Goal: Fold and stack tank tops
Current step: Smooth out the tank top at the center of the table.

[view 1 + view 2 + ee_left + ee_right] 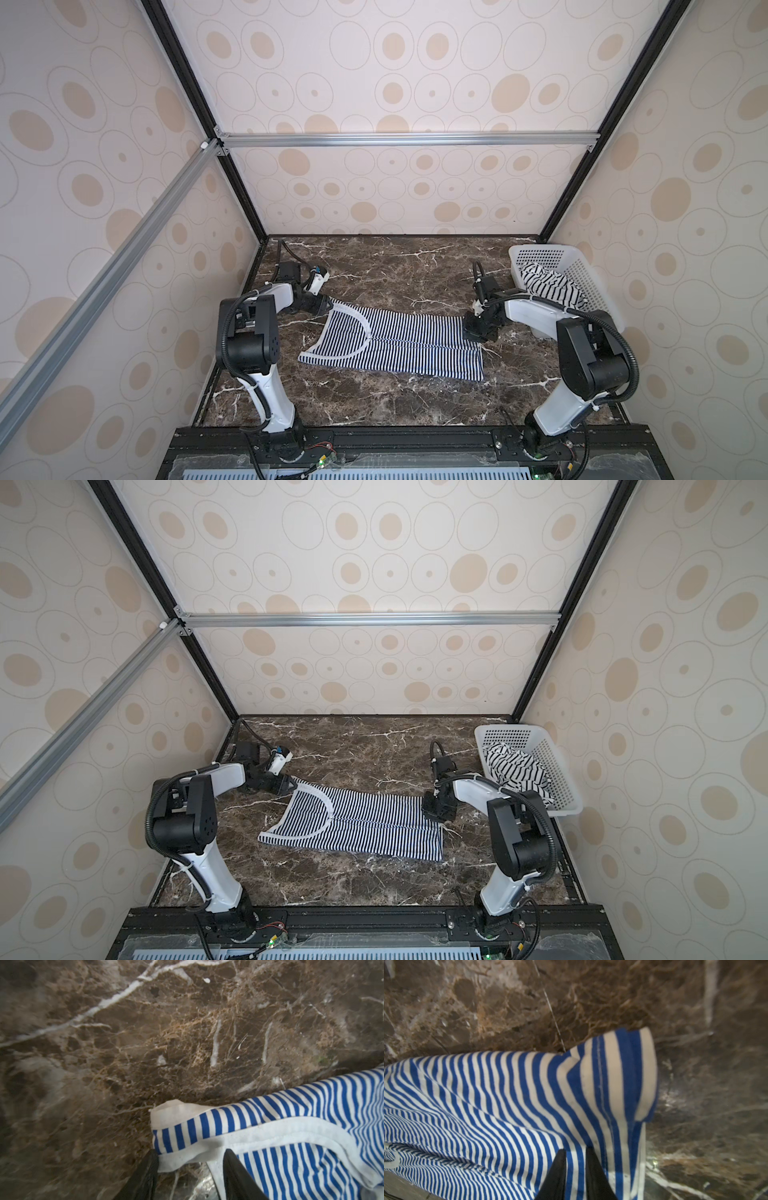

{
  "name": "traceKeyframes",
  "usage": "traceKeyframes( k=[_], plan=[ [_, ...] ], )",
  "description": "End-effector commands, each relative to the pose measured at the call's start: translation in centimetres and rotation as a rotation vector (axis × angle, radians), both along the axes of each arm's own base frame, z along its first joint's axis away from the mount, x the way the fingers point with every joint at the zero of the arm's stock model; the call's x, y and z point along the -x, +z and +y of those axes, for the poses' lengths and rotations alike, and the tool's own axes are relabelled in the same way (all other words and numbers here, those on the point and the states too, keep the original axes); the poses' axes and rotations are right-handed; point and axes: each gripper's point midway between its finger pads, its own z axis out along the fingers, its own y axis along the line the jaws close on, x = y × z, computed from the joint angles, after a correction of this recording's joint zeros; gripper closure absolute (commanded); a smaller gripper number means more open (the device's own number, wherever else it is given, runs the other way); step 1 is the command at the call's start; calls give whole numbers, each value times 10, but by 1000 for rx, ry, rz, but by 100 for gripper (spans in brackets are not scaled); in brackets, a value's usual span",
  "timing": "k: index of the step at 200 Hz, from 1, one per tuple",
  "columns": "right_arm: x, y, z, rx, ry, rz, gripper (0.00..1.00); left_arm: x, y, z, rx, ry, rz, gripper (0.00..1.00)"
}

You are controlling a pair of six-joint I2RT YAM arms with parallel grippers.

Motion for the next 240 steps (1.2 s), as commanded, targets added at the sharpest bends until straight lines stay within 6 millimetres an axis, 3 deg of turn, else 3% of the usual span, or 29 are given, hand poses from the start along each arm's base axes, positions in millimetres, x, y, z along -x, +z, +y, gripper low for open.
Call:
traceKeyframes(
  k=[1,64,79,107,122,178,240],
  plan=[
    [9,-7,-3,17,-8,31,80,-9,7,1,54,14,-2,50],
    [11,-10,-4,19,-9,33,80,-10,6,6,57,34,-3,54],
    [10,-11,-3,17,-10,36,80,-8,4,4,66,21,14,63],
    [11,-14,-4,25,-11,41,81,-2,4,2,75,3,32,90],
    [13,-16,-6,32,-12,49,82,2,9,1,74,-6,27,98],
    [18,-19,-12,65,-14,65,83,5,37,17,18,4,-28,100],
    [24,-20,-16,86,-19,79,84,13,36,29,-17,3,-13,99]
  ],
)
